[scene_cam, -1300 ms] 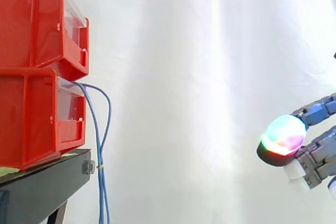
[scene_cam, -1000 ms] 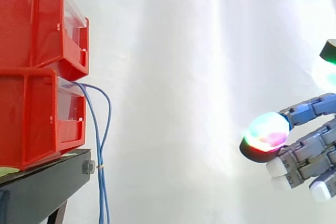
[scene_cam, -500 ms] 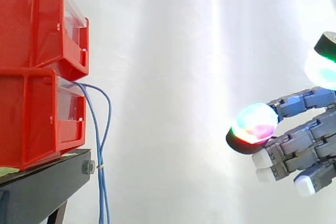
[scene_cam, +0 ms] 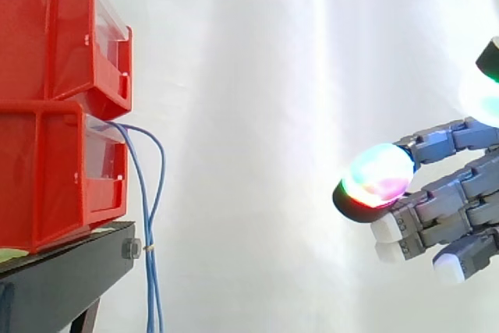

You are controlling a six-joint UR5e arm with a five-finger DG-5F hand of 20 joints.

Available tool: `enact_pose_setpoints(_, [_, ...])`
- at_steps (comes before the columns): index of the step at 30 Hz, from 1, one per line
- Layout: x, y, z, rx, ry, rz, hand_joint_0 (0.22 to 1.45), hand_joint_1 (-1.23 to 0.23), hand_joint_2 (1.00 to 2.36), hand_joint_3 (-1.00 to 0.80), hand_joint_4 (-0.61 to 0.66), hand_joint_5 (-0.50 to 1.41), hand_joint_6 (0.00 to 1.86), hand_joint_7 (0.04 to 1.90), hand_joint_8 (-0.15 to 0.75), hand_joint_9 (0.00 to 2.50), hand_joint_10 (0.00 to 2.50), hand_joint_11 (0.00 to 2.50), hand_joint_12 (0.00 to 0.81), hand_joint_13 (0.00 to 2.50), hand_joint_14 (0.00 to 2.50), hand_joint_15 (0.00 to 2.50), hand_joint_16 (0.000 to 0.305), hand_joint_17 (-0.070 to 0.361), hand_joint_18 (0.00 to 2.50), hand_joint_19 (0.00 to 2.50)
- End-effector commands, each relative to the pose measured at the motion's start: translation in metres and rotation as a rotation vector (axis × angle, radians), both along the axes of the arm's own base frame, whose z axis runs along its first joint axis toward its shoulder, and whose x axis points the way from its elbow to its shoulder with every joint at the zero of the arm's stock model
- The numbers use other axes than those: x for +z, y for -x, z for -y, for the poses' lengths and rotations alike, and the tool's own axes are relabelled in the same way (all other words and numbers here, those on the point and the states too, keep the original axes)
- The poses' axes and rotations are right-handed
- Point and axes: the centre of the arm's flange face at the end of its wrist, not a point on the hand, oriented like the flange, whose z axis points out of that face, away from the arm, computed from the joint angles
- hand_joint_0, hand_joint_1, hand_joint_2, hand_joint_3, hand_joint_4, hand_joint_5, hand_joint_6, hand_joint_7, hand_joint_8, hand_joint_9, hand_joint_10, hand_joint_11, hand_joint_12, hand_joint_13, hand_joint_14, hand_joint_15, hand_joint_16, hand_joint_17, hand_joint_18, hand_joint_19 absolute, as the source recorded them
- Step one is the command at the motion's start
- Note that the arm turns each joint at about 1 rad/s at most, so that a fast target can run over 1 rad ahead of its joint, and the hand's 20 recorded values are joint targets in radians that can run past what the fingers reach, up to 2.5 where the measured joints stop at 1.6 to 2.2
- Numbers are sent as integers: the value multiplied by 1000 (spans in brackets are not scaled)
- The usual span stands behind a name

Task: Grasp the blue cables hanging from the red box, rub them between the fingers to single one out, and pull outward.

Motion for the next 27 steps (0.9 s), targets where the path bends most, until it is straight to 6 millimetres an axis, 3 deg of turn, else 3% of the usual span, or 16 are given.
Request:
enact_pose_setpoints(1, [1,-1,-2,2,5,11,521,-605,1000,-500,256,-198,501,709,232,510,0,0,316,387,2,63,42,94,491,348])
enact_pose_setpoints(5, [-14,-7,-4,7,3,7,520,-605,1000,-500,258,-198,502,706,233,512,0,0,316,389,2,60,42,95,493,351])
enact_pose_setpoints(6, [-33,-14,-6,6,-22,10,521,-605,1000,-500,257,-198,501,709,233,513,0,0,316,390,0,65,42,95,492,352])
enact_pose_setpoints(8, [-47,-26,-8,-1,-71,16,521,-604,1000,-500,257,-198,501,709,233,515,0,0,316,391,0,62,42,95,493,348])
enact_pose_setpoints(12, [-58,-38,-8,-9,-88,-11,521,-601,1000,-500,259,-197,501,707,234,519,0,0,317,393,2,61,42,95,496,347])
enact_pose_setpoints(18, [-87,-79,0,-42,-154,-99,524,-598,1000,-500,258,-197,502,706,234,525,0,0,317,396,2,59,42,94,497,353])
enact_pose_setpoints(22, [-92,-99,0,-50,-173,-123,525,-597,1000,-500,259,-196,501,706,234,529,0,0,316,400,0,64,42,94,496,357])
enact_pose_setpoints(27, [-96,-110,5,-60,-176,-129,526,-597,1000,-500,260,-196,502,707,235,532,0,0,316,401,1,58,42,94,501,349])
